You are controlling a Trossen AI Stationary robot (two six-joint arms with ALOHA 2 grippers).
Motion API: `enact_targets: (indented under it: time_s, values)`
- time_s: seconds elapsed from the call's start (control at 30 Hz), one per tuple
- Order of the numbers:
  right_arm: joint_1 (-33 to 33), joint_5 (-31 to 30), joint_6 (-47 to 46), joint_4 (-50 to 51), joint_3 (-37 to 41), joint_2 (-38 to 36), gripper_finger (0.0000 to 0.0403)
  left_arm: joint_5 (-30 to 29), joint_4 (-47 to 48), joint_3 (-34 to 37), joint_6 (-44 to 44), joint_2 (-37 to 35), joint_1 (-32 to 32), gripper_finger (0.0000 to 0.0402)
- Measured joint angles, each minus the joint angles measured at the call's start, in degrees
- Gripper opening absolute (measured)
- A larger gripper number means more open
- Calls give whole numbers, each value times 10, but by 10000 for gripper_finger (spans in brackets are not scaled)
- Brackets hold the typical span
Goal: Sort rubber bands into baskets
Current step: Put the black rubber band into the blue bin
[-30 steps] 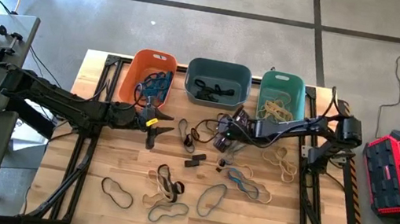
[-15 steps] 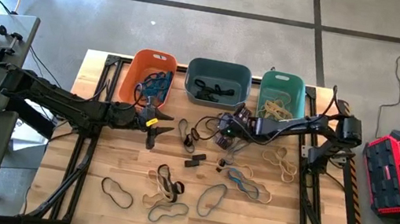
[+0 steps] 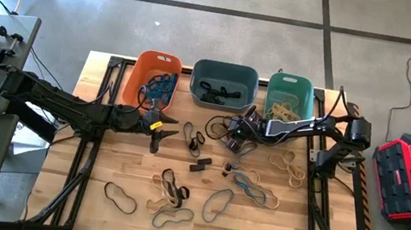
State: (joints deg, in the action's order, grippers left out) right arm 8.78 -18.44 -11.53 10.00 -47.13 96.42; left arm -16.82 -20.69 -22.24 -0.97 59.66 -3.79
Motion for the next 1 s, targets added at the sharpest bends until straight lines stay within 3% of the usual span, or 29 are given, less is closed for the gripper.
enact_targets:
  time_s: [0.23,0.53,0.67,0.8,1.0]
  values:
    - [-9,-12,-13,0,-14,0,100,1,3,0,-1,0,0,158]
    - [-30,-24,0,7,-23,3,152,2,9,0,-3,0,0,158]
    - [-30,-43,-4,18,-23,22,154,2,10,0,-3,0,0,158]
    - [-29,-46,0,17,-23,51,125,2,15,0,-8,0,0,158]
    - [-43,-67,0,20,-23,52,23,2,22,0,-14,0,0,158]
